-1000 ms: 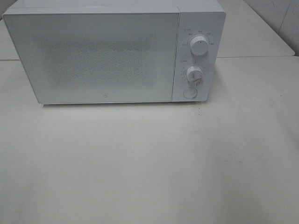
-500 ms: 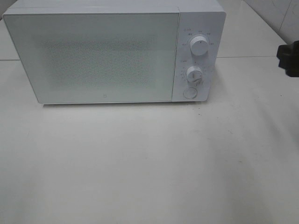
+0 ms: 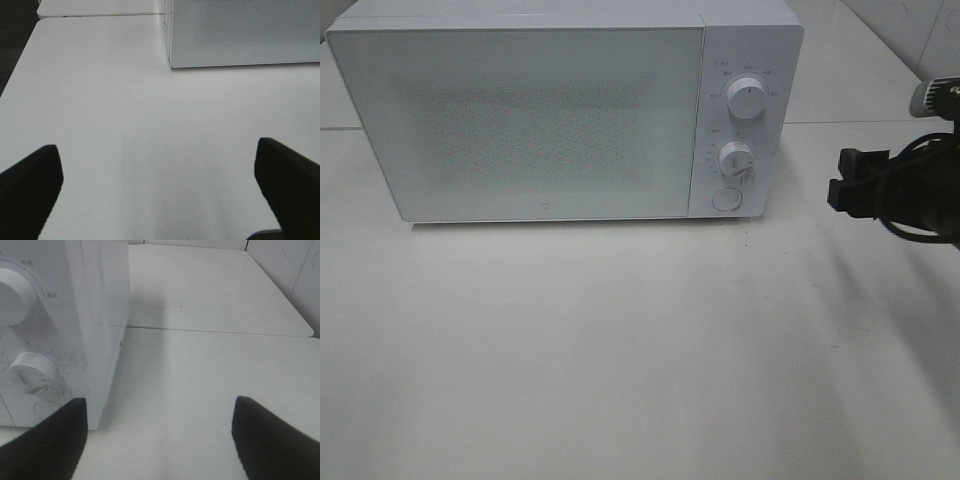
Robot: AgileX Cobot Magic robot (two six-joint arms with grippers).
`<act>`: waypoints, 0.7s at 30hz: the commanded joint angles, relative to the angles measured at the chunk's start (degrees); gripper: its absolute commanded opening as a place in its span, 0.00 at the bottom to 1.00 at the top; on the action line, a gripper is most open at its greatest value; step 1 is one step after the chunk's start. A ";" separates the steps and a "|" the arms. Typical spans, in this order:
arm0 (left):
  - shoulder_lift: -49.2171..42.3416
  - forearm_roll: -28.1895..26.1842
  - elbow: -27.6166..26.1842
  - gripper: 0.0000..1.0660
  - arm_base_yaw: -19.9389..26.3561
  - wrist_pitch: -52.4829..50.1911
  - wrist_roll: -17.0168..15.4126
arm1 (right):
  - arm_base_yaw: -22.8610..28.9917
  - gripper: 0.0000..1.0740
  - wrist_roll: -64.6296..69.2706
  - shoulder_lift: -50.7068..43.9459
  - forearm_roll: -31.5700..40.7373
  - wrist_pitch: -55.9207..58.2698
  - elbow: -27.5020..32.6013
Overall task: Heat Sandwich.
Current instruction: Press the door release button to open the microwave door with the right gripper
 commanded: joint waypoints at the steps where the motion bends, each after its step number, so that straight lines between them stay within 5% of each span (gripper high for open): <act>1: -1.55 -0.40 0.17 0.95 -0.29 -0.92 -0.46 | 4.41 0.71 -1.26 2.46 5.96 -5.04 0.06; 11: -1.55 -0.40 0.17 0.95 -0.29 -0.92 -0.46 | 18.91 0.71 -1.15 12.61 17.70 -13.64 -1.66; 21: -1.55 -0.40 0.17 0.95 -0.29 -0.92 -0.46 | 26.53 0.71 -1.03 18.79 24.29 -14.09 -6.19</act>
